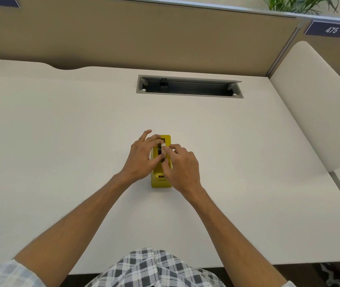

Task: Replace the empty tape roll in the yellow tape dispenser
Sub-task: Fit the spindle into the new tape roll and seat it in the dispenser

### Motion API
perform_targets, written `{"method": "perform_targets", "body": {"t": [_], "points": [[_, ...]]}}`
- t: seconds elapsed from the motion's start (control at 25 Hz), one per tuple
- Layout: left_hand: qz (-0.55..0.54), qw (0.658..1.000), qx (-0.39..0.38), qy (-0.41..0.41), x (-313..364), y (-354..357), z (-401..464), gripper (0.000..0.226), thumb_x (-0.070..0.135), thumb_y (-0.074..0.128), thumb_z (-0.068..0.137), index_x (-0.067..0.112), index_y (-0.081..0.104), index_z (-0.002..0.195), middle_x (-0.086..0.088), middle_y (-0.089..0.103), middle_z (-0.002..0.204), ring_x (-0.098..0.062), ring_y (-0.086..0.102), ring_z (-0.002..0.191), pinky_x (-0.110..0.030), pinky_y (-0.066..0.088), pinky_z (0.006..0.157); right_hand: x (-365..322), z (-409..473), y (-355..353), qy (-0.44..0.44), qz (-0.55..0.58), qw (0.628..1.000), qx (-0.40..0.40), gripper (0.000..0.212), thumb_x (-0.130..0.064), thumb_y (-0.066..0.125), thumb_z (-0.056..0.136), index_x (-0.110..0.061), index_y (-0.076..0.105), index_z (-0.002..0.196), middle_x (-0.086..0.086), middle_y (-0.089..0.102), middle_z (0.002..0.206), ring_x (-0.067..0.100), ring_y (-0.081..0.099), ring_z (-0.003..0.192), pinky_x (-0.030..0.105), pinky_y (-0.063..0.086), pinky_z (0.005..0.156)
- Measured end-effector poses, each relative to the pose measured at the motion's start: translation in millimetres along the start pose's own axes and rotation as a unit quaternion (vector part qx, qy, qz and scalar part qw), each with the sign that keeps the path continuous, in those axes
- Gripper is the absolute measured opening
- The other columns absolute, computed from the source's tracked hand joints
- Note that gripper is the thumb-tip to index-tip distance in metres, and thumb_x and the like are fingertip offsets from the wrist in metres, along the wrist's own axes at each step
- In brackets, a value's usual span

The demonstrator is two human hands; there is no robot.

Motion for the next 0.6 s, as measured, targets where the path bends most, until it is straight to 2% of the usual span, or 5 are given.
{"method": "perform_targets", "body": {"t": [0.12, 0.2, 0.36, 0.6], "points": [[-0.016, 1.000, 0.017, 0.007, 2.0, -2.0, -2.4, 0.039, 0.032, 0.066, 0.083, 0.018, 0.061, 0.119, 0.003, 0.057, 0.133, -0.013, 0.026, 0.142, -0.040, 0.026, 0.109, -0.5, 0.4, 0.1, 0.000, -0.002, 1.000, -0.001, 0.030, -0.014, 0.065, 0.084, -0.014, 0.068, 0.113, 0.005, 0.069, 0.103, 0.025, 0.064, 0.077, 0.035, 0.048, 0.067], [-0.030, 0.999, 0.027, -0.001, 2.9, -3.4, -2.9, 0.044, 0.035, 0.063, 0.082, 0.016, 0.059, 0.122, 0.003, 0.057, 0.132, -0.014, 0.030, 0.140, -0.043, 0.030, 0.109, -0.8, 0.0, -0.2, -0.001, 0.002, 1.000, -0.002, 0.029, -0.014, 0.065, 0.083, -0.014, 0.068, 0.112, 0.005, 0.069, 0.103, 0.025, 0.064, 0.077, 0.035, 0.049, 0.067], [-0.012, 1.000, 0.002, -0.012, 2.1, -0.7, -1.0, 0.047, 0.041, 0.051, 0.088, 0.016, 0.058, 0.126, 0.004, 0.053, 0.137, -0.013, 0.025, 0.142, -0.044, 0.027, 0.109, -1.0, -0.8, -1.5, 0.001, 0.006, 1.000, 0.003, 0.028, -0.013, 0.066, 0.082, -0.014, 0.069, 0.110, 0.005, 0.069, 0.102, 0.024, 0.063, 0.074, 0.035, 0.049, 0.066], [-0.024, 0.999, 0.026, 0.010, 1.4, -4.0, -2.5, 0.035, 0.030, 0.069, 0.084, 0.018, 0.063, 0.115, 0.004, 0.058, 0.131, -0.016, 0.031, 0.140, -0.051, 0.033, 0.108, -1.1, -0.8, -0.9, 0.000, 0.001, 1.000, -0.001, 0.028, -0.015, 0.065, 0.085, -0.013, 0.068, 0.113, 0.006, 0.069, 0.103, 0.024, 0.064, 0.077, 0.034, 0.049, 0.066]]}}
Point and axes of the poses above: each hand's wrist, its own z-axis towards the middle knuckle, its own y-axis out of the palm, x = y × z, the point moved 4 cm from there along z, towards the middle knuckle
